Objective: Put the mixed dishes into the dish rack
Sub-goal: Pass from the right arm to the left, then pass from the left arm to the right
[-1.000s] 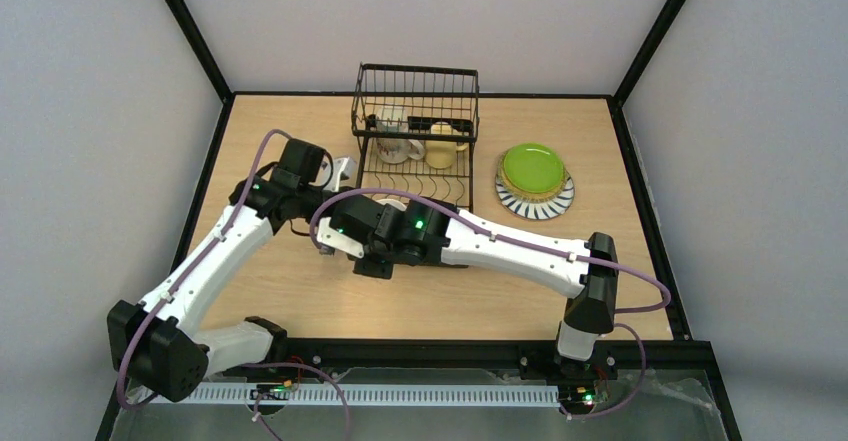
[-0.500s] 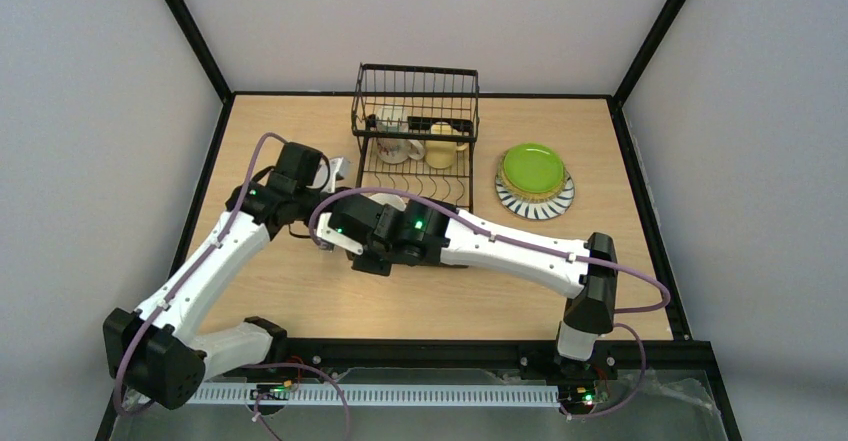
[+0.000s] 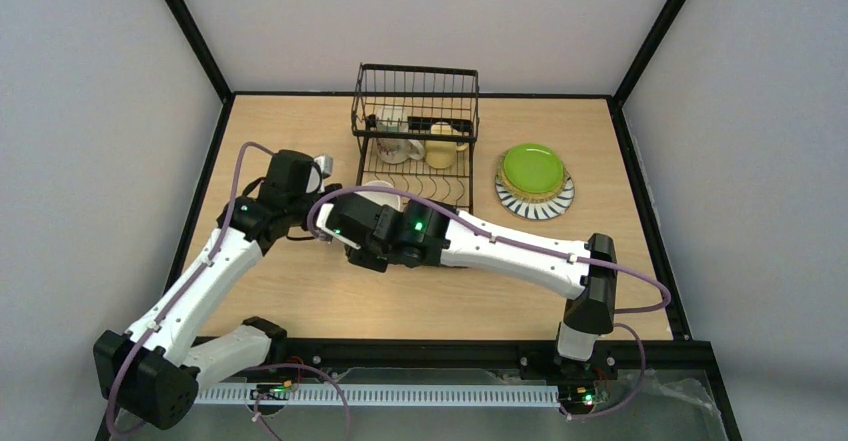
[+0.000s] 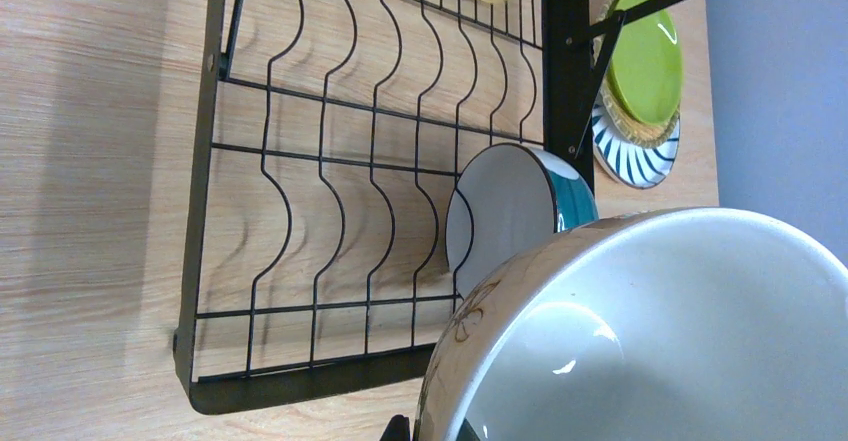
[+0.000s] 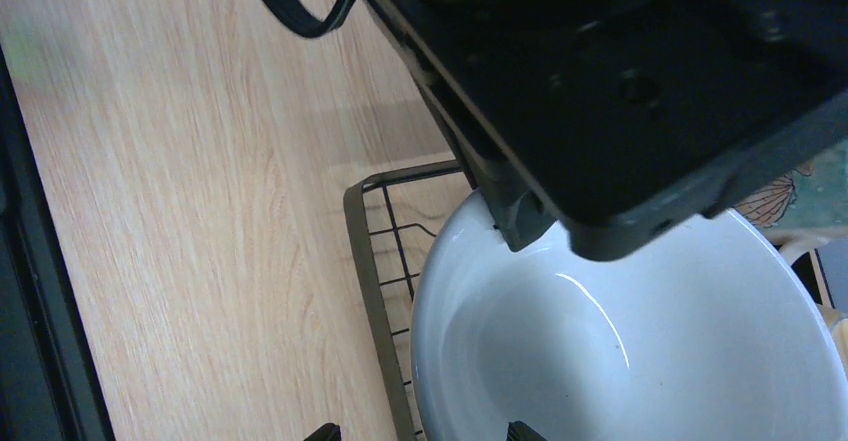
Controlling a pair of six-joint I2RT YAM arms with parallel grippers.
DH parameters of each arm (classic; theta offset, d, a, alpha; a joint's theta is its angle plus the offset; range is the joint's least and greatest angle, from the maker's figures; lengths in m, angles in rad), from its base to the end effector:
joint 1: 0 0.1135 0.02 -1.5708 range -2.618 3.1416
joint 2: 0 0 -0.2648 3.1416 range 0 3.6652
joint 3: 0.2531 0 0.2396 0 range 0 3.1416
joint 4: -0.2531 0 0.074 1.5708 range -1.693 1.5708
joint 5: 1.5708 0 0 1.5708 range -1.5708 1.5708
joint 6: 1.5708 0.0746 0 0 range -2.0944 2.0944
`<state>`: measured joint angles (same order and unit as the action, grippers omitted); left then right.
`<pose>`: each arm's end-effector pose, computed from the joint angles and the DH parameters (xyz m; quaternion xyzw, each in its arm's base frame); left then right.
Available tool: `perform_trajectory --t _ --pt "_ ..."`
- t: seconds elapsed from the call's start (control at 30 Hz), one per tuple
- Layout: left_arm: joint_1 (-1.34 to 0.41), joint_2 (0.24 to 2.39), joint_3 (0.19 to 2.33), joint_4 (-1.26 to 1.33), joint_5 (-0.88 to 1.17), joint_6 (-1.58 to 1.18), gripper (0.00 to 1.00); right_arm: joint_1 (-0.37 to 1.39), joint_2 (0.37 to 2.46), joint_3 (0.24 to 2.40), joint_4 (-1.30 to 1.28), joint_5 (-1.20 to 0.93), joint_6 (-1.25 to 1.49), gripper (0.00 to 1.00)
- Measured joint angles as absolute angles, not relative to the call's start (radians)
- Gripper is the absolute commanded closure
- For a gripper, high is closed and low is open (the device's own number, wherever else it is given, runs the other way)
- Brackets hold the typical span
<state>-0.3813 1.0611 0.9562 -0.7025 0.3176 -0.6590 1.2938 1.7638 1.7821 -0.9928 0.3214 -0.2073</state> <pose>0.2029 -0.1064 0.2754 -0.0685 0.9157 -0.3102 0.2462 0.1274 0.3619 0.3178 -0.6092 0.7221 0.0190 0.3273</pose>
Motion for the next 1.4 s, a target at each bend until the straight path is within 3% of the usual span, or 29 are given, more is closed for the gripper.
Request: perform_trajectory --t 0.73,1.4 --pt "-0.381 1.05 0.863 -0.588 0.273 -0.759 0.98 1.295 1.764 1.85 -1.024 0.433 -0.078 0.04" --pt "-0.368 0.872 0.586 -0.25 0.279 -1.12 0.98 1.295 1.816 2.02 -1.128 0.904 0.346 0.0"
